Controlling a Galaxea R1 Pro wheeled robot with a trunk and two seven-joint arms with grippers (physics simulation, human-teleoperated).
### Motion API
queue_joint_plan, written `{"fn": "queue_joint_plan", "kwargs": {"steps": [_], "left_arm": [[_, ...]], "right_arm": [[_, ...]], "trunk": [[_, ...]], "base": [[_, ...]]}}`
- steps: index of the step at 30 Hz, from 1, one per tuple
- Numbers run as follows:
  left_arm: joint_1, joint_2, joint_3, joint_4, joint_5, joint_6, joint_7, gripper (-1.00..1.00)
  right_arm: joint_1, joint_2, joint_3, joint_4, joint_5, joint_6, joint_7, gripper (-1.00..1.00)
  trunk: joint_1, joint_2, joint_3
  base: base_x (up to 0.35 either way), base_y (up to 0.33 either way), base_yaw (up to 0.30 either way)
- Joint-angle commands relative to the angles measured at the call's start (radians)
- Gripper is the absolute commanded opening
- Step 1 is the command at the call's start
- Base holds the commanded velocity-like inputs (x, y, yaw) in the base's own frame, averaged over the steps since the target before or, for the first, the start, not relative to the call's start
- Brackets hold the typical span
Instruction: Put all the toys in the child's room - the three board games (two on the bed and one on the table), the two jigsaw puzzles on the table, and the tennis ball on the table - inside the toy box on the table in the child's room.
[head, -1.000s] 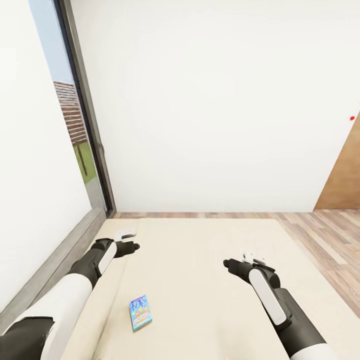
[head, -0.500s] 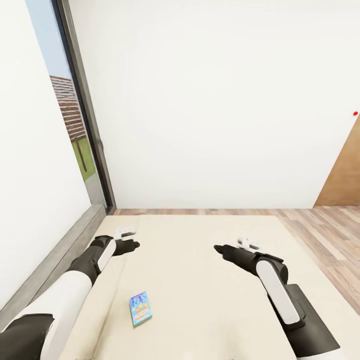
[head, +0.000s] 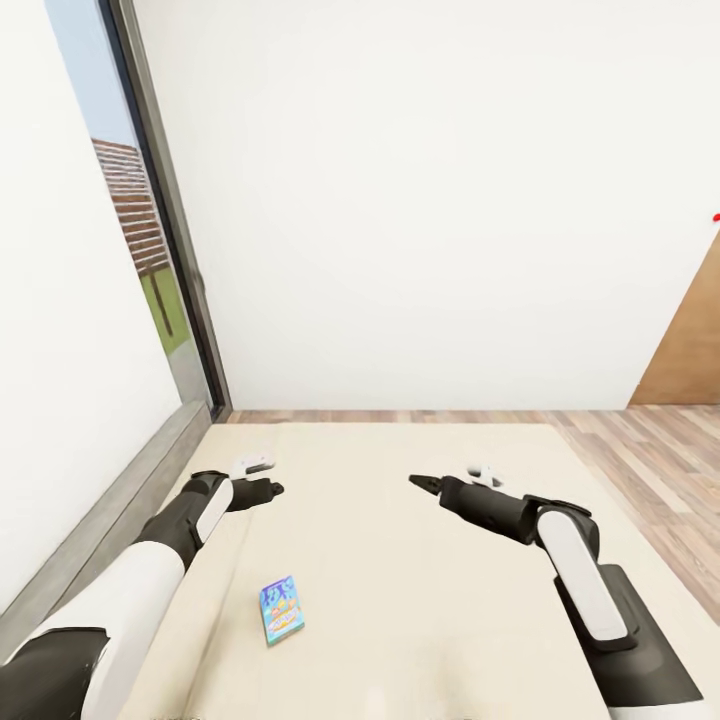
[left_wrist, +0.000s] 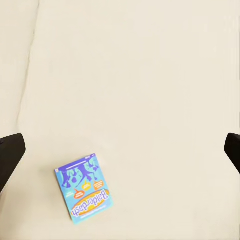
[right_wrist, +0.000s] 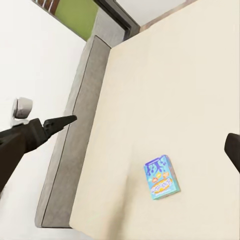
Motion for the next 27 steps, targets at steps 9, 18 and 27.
{"fn": "queue_joint_plan", "kwargs": {"steps": [9,18,27], "left_arm": [[-0.001,0.002,-0.003,-0.001,-0.001,0.005,-0.004,1.00],[0.000,0.002,-0.004,-0.001,-0.003,0.005,-0.003,1.00],[-0.001,0.002,-0.006,-0.001,-0.004,0.003,-0.003,1.00]], "right_arm": [[-0.001,0.000,-0.004,-0.011,-0.010,0.030,0.063,1.00],[-0.001,0.000,-0.017,-0.007,-0.011,0.046,0.102,1.00],[-0.001,0.000,-0.023,-0.003,-0.011,0.047,0.105,1.00]], "trunk": [[0.001,-0.002,-0.017],[0.001,-0.002,-0.032],[0.001,-0.002,-0.047]], "base": [[0.000,0.000,0.000],[0.000,0.000,0.000],[0.000,0.000,0.000]]}}
